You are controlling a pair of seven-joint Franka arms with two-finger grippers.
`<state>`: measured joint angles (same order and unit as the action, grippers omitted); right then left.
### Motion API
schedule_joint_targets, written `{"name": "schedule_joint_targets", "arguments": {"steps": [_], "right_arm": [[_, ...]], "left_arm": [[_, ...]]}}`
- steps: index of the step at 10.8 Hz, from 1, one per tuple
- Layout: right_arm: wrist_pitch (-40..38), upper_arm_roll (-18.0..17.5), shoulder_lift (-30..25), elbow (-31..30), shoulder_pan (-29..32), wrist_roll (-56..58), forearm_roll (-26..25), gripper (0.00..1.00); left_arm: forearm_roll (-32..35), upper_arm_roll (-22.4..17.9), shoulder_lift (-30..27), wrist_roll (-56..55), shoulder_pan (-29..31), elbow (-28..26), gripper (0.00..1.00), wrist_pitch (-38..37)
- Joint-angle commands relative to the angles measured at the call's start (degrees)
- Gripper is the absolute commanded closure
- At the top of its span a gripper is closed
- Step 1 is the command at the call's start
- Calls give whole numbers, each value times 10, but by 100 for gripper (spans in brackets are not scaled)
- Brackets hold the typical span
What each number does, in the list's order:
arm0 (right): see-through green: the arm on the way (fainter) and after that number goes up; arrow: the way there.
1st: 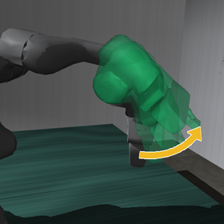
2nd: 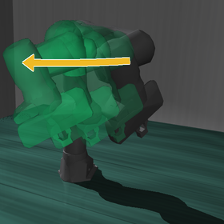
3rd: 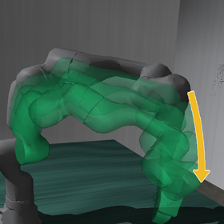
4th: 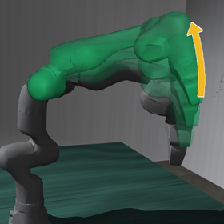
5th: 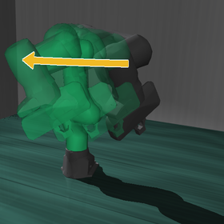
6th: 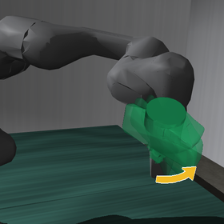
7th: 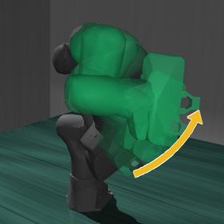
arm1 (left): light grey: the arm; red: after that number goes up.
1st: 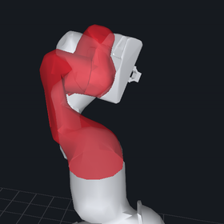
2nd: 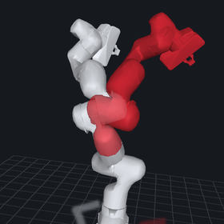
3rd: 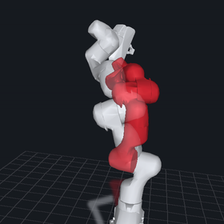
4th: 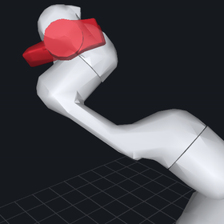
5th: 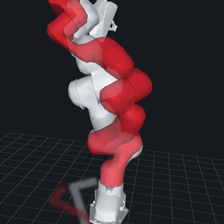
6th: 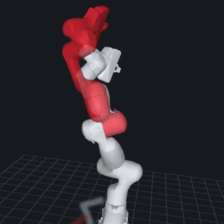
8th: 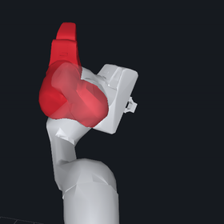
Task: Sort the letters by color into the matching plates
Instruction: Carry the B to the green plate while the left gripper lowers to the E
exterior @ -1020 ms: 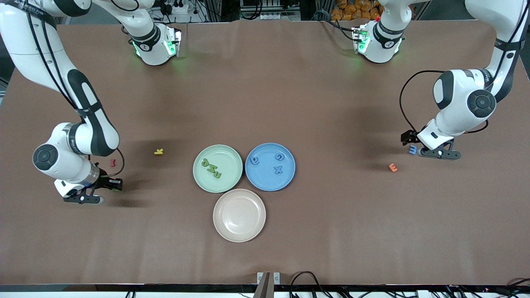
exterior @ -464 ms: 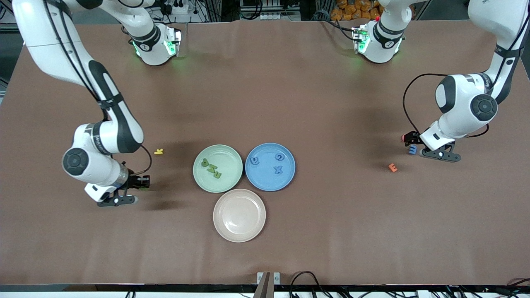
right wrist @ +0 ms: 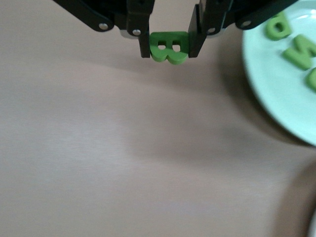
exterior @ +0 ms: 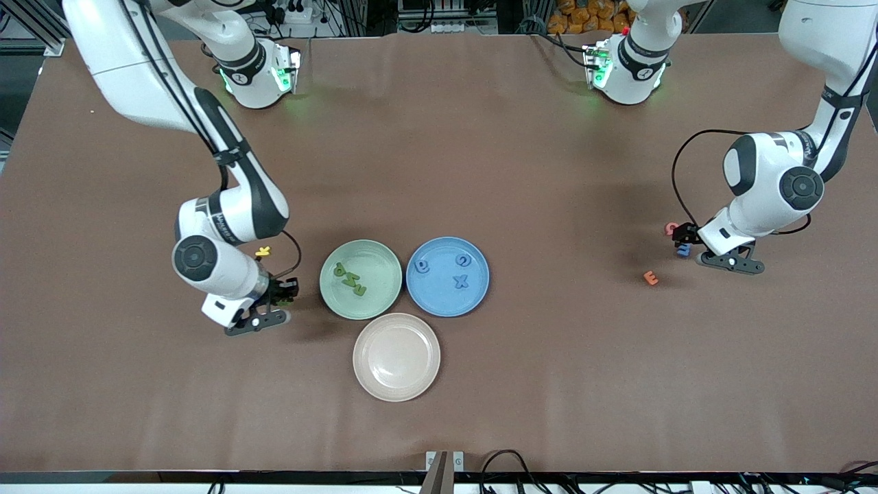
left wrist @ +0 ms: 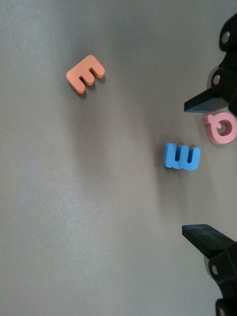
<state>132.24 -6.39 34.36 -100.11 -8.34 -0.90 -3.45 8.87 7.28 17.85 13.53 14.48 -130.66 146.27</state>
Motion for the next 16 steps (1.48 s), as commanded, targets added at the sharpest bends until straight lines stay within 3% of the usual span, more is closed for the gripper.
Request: {"name": "schedule_joint_targets", "arguments": {"steps": [1,7,8,9,13,16], "right_arm": [[-32,1,-4,23,-40,-9,-6,82],[-30,1,-4,28,-130,-18,-3,82],[-32,1,-5,33,-137,-19,-2,63],[-33,1,-8,33,-136,-21,-2,1],[-56,12,-22,41,-110,-4,-3,0],[-70,30,-40,43,-55,109,-3,0]], "left_arm": [[29,2,33,9,10,22,0,19],[33,2,49,8,20,15,0,37],[33,2,50,8,20,12,0,37],[33,2,51,8,19,12,0,38],[33,2,54,8,19,11,0,37],[33,2,54,6,20,8,4,37]]}}
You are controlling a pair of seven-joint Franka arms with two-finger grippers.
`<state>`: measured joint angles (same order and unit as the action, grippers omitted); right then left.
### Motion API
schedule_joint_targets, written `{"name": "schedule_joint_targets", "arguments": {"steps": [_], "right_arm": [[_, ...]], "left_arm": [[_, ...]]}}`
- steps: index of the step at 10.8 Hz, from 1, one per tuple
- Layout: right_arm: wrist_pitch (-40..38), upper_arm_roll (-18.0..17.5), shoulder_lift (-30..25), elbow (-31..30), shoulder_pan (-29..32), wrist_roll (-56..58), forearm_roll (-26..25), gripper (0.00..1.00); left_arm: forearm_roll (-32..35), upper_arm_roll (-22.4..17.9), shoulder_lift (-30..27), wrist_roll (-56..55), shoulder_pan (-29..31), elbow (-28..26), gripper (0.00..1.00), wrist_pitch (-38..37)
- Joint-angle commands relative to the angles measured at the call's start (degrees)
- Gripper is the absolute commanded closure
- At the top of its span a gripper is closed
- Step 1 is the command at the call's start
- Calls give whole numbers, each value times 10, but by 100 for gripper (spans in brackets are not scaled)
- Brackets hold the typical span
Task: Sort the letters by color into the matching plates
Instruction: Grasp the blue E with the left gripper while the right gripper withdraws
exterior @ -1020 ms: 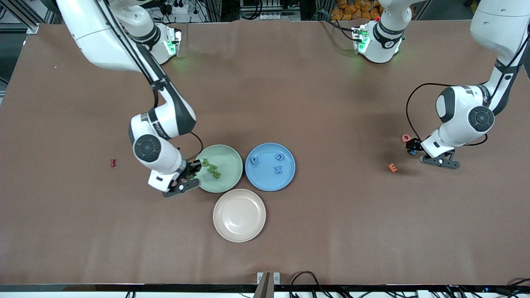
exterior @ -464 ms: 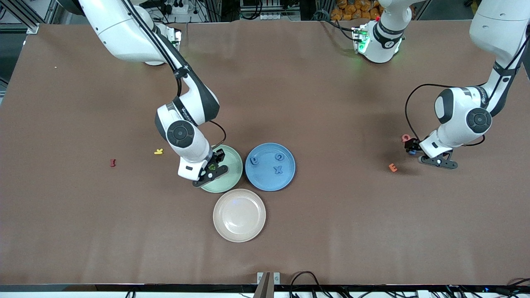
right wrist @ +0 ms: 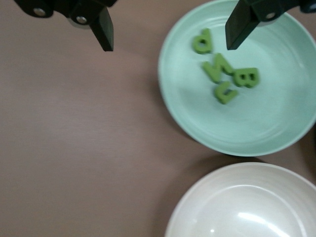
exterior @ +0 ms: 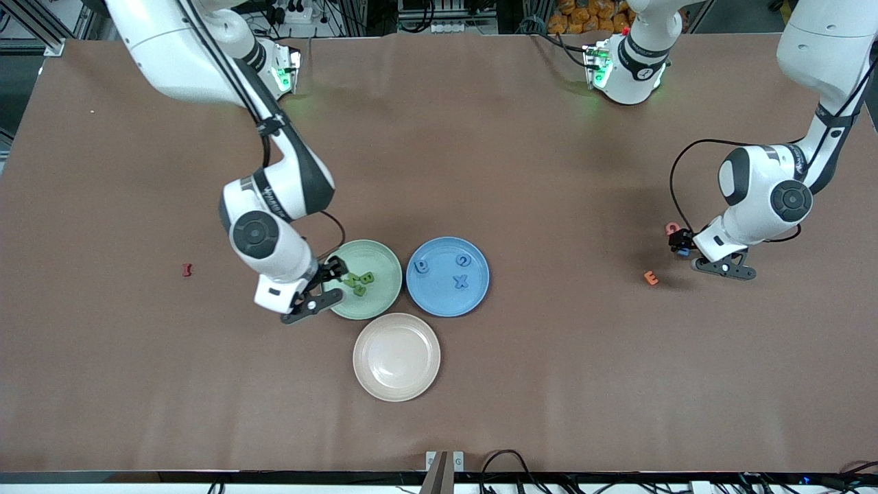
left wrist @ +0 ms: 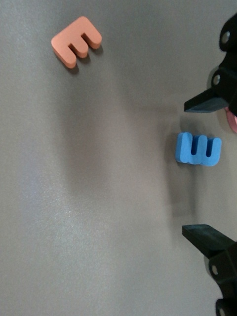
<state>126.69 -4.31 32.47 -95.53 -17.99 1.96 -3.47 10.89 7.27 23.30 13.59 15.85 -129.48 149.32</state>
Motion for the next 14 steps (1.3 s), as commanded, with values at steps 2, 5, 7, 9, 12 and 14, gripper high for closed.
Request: {"name": "schedule_joint_targets", "arguments": {"steps": [2,5,7,9,12,14], "right_arm": [[-14,14,-27,1,93,137,-3,0],[-15,14,-30,8,161,189,-4,0],[-23,18,-34,10,191,196,-7,0],[-42,33,-47,15,209,190,-4,0],[-100,46,-68,27,210,116,-3,0],[-156,43,-90,50,207,62,-3,0]], "left_arm": [[12,1,2,0,6,-5,41,6],[12,1,3,-38,5,-9,100,6],[12,1,3,-44,5,-9,100,7],[12,1,1,-63,3,-9,100,6],[12,3,-5,-76,-6,0,100,4],[12,5,-11,-120,-31,21,100,-9]]}}
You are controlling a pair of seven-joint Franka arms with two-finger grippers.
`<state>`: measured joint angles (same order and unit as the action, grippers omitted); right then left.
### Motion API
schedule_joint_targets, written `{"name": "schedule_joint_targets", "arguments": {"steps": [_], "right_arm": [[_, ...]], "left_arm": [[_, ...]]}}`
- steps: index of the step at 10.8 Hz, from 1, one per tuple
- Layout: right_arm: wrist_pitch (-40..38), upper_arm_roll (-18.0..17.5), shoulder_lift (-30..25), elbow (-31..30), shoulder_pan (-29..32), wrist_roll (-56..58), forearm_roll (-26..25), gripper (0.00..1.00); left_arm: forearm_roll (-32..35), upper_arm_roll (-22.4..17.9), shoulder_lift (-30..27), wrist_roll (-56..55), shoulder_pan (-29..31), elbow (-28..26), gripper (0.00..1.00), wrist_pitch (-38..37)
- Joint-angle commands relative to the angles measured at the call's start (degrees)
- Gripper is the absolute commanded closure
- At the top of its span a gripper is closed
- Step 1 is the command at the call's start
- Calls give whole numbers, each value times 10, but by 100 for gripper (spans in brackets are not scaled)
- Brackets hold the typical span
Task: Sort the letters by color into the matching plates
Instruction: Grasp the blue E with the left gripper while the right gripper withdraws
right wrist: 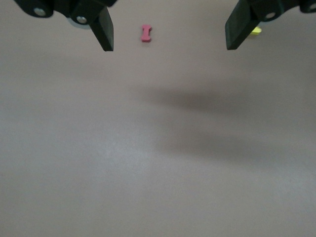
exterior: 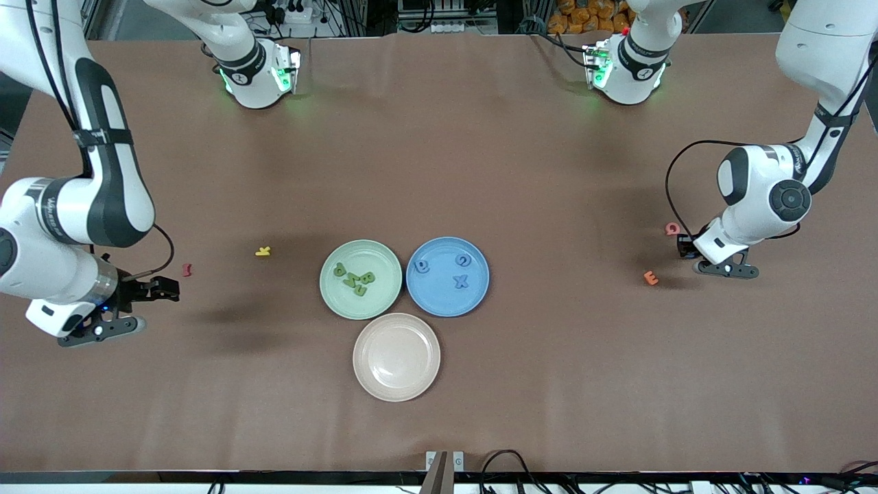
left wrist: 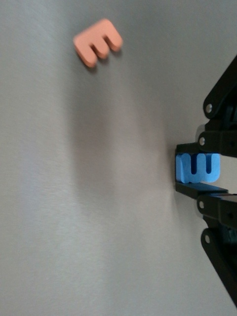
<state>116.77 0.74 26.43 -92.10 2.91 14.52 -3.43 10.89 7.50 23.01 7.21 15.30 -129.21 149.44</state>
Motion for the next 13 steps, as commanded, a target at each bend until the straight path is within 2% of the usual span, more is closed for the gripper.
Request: {"name": "schedule_joint_targets", "arguments": {"steps": [1,3,6,11,13], "right_arm": [[-77,-8,-44,17,-3,-86,-3,0],[-115,-15,-76,17,-3,-127,-3,0],[-160,-21,-128,17,-19,-192,-3,0],[-240,-23,-221,17,-34,-196,-3,0],[-276,-24,-239,50,-40,-200,-3,0]], "left_arm": [[12,2,-10,-76,-39,33,100,-30],[11,5,-10,-106,-59,58,100,-59],[8,6,-9,-170,-99,70,100,-60],[2,7,-4,-307,-187,79,100,-64],[-6,8,-3,-369,-226,81,100,-65]]}}
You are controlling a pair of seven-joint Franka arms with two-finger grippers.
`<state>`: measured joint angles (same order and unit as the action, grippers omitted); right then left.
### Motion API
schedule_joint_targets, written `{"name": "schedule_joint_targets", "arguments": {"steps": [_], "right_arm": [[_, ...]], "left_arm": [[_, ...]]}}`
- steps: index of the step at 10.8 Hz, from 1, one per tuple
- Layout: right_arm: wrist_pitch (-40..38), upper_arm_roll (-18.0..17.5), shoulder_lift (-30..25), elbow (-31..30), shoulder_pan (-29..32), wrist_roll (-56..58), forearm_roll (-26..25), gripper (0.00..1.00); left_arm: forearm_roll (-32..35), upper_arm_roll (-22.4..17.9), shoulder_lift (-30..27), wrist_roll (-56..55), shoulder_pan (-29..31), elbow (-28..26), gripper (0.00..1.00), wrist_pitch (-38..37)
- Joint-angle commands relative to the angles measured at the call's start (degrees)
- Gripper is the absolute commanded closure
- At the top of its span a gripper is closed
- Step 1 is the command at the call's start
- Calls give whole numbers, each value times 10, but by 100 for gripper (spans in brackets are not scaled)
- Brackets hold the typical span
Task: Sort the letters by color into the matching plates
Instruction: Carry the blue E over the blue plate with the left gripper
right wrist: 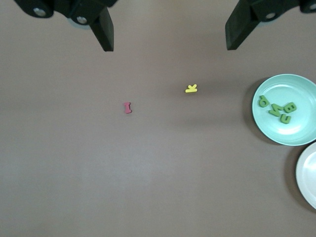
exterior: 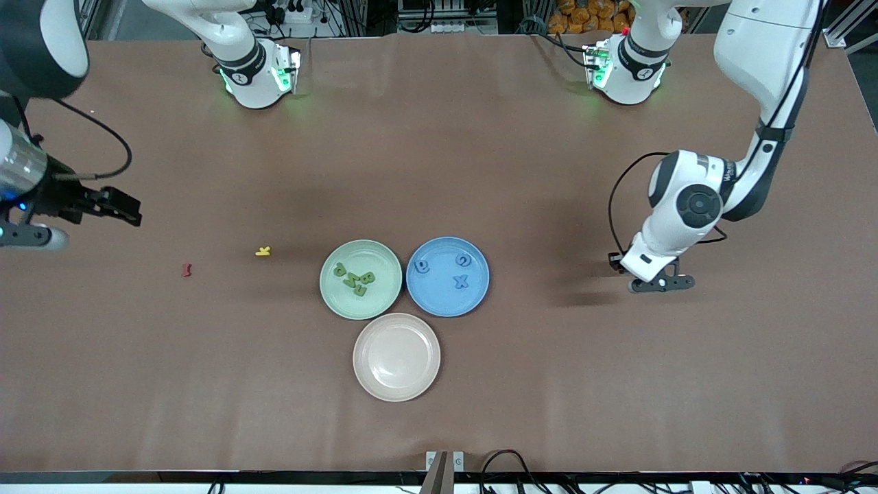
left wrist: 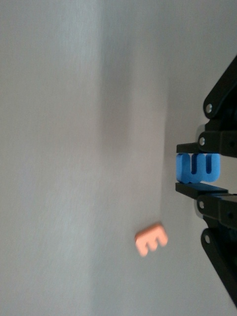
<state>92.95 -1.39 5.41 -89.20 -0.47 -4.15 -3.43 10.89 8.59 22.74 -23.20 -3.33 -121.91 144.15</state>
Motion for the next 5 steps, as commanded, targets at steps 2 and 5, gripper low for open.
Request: {"name": "schedule_joint_targets", "arguments": {"steps": [2,5], "right_arm": [[-66,-3,-29,55,-8,-47,-3,0],[-71,2,-31,51,-17,-103,-3,0]], "left_arm": [[-59,-3,4,-97,-90,20,100,-12],[-69,-4,25,-166,-141,60,100,-28]]}}
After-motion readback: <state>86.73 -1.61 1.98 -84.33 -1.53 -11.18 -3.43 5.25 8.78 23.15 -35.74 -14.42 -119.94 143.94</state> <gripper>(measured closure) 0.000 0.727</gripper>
